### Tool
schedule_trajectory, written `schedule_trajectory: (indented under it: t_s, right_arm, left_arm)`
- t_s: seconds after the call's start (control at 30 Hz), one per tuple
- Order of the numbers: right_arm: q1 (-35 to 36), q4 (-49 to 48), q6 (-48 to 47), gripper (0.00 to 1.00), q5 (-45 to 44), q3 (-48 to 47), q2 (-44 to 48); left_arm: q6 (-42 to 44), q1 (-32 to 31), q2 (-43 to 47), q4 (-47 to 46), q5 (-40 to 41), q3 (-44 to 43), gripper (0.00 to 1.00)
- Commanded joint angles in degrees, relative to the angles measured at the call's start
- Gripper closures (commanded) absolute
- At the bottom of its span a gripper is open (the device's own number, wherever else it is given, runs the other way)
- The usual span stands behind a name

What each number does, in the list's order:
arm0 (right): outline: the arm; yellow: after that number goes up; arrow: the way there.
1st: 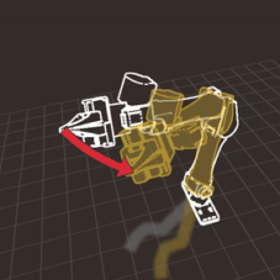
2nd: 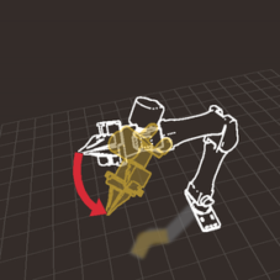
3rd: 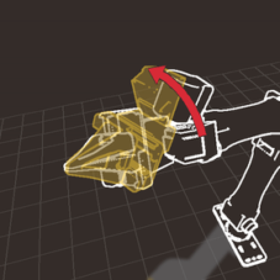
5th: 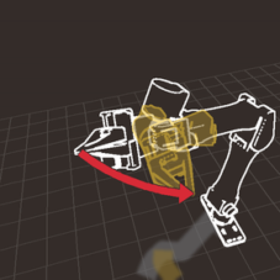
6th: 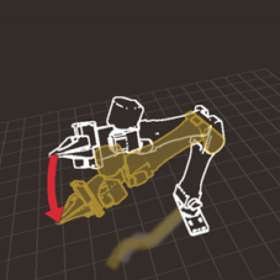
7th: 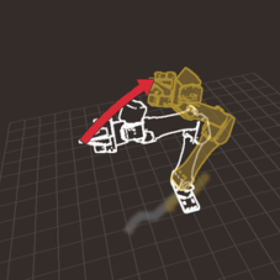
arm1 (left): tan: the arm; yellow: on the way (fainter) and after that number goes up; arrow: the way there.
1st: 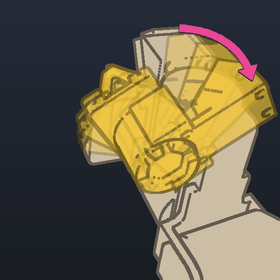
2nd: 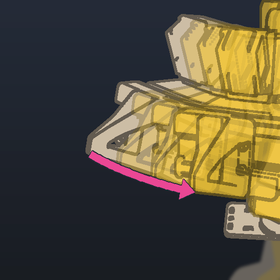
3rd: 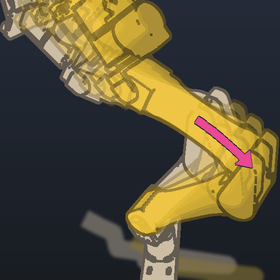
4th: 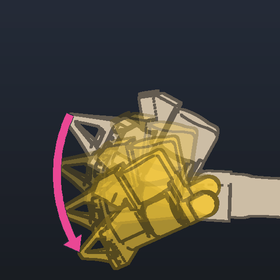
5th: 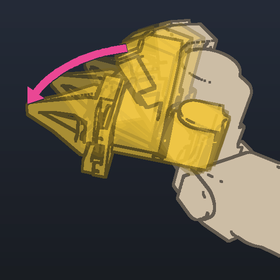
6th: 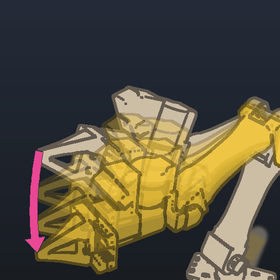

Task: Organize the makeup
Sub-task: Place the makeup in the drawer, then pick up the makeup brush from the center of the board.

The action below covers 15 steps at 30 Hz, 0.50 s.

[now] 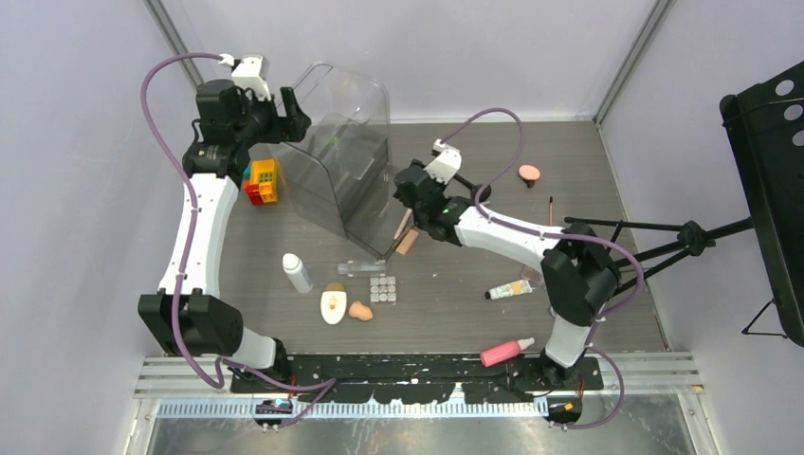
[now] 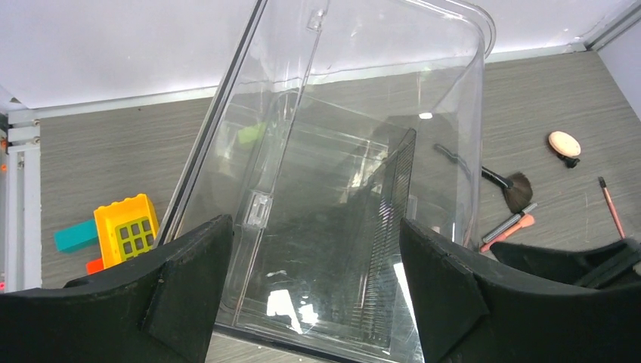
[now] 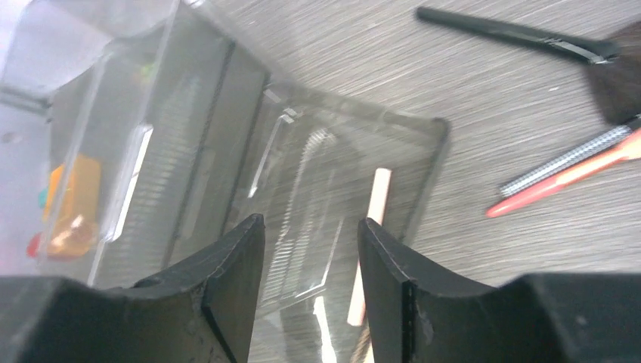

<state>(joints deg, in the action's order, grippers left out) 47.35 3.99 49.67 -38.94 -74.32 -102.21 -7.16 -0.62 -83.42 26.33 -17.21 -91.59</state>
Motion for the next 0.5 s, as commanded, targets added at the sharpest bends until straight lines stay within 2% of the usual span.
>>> schedule_trajectory:
  t_s: [0.0, 0.13, 0.47]
  right_arm:
    - [-4.3, 4.6, 2.3, 0.46, -0.7, 3.1, 1.1]
    - [-7.6, 4.5, 5.0, 0.47, 5.0, 3.4, -1.9]
    - [-10.5, -0.3, 5.7, 0.52, 12.4, 2.1, -8.2]
  left_arm:
    - [-1.3, 0.4, -1.6, 2.8, -2.5, 0.5, 0.18]
    - [-1.3, 0.4, -1.7, 2.7, -3.5, 0.4, 0.18]
    - [-1.5, 0.4, -2.1, 2.6, -4.3, 0.4, 0.18]
